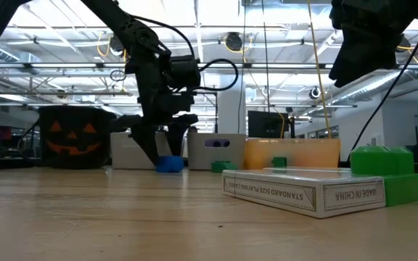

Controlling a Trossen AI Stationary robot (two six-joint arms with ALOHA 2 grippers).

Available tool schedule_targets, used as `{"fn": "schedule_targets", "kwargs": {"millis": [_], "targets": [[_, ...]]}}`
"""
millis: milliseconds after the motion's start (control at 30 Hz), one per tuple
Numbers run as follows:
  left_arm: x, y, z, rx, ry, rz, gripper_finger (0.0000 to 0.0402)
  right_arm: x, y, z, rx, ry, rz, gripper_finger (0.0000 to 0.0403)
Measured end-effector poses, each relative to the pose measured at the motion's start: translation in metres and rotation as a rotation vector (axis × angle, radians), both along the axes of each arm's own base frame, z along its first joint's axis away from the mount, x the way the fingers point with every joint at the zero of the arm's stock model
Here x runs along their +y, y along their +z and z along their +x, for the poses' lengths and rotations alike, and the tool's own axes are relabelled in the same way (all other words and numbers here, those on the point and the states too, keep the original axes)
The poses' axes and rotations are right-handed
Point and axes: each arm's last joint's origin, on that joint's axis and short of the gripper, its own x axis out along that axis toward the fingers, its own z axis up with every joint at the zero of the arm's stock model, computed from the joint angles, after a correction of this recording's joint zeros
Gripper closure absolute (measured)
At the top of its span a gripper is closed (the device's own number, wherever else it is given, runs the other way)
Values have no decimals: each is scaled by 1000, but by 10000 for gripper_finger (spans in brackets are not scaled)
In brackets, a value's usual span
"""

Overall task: Pick & Place Toys
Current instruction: Put the blue game piece into the orange bin

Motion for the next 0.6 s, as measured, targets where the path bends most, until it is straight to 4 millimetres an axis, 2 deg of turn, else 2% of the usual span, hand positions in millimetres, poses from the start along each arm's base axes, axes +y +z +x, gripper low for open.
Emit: {"fn": "schedule_targets", "kwargs": {"millis": [300, 400, 600], "targets": [[-2, 0, -1, 12, 0, -15, 153, 0, 0, 0, 3, 5, -4, 239], [-5, -3, 2, 13, -9, -14, 179, 0, 0, 0, 3, 5, -5, 239], [-13, -7, 6, 32, 11, 23, 257, 0, 0, 0, 2, 3, -3, 239]]}}
